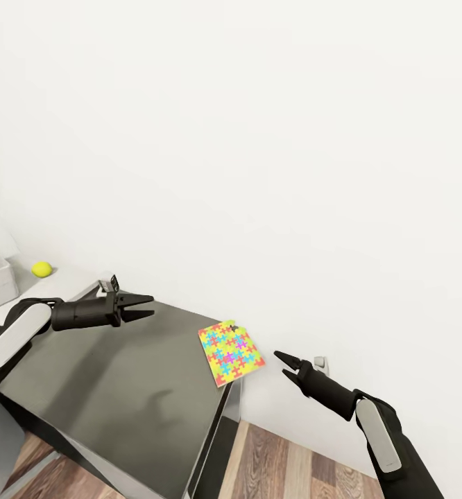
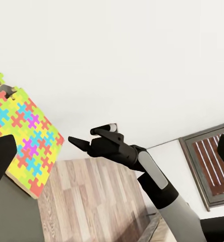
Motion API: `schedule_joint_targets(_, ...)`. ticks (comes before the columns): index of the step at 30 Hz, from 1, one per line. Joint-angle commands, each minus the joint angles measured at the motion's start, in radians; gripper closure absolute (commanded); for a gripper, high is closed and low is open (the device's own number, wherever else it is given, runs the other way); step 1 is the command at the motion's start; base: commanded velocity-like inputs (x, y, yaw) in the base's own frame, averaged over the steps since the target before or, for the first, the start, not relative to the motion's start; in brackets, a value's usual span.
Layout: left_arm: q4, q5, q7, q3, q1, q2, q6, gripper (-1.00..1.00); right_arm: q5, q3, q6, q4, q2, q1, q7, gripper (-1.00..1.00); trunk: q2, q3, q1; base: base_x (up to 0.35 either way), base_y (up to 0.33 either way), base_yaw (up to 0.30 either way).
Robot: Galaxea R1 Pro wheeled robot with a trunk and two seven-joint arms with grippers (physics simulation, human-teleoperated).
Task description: Put all the toys in the child's room - the three board games (two on the bed and one on the table), the two jigsaw puzzles on the table, and the tennis ball on the table - inside the toy box on the table in the child's room.
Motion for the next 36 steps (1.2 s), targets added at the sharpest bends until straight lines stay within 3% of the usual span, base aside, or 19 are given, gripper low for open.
schedule_joint_targets(1,0.001,0.0,-0.004,-0.002,-0.001,0.001,0.003,-1.0,-0.001,-0.002,0.007,0.0,0.0,-0.001,0.002,-1.0,0.0,-0.001,0.0,0.05,0.0,0.0)
schedule_joint_targets(6,0.001,0.0,-0.004,-0.002,-0.001,0.001,0.003,-1.0,0.003,-0.002,0.004,0.005,0.0,-0.001,0.002,-1.0,0.0,-0.001,0.0,0.021,0.0,0.0)
schedule_joint_targets(11,0.001,0.0,-0.004,-0.002,-0.001,0.002,0.003,-1.0,0.006,-0.001,-0.049,0.017,0.0,-0.001,0.006,-1.0,0.0,-0.001,0.0,0.003,0.0,0.0)
schedule_joint_targets(16,0.0,0.0,-0.004,-0.002,-0.001,0.002,0.003,-1.0,0.009,-0.002,-0.083,0.122,-0.003,-0.012,0.037,-1.0,0.0,-0.001,0.0,0.0,0.0,0.0)
schedule_joint_targets(22,0.0,0.0,-0.004,-0.002,-0.001,0.002,0.003,-1.0,0.011,0.001,-0.101,0.154,-0.001,-0.029,0.08,-1.0,0.0,-0.001,0.0,0.0,0.0,0.0)
schedule_joint_targets(28,0.001,0.0,-0.004,-0.002,-0.001,0.001,0.003,-1.0,0.013,0.049,-0.115,0.153,-0.001,-0.034,0.091,-1.0,0.0,-0.001,0.0,0.0,0.0,0.0)
schedule_joint_targets(36,0.001,0.0,-0.004,-0.002,-0.001,0.002,0.003,-1.0,0.013,0.058,-0.118,0.151,0.0,-0.034,0.089,-1.0,0.0,-0.001,0.0,0.0,0.0,0.0)
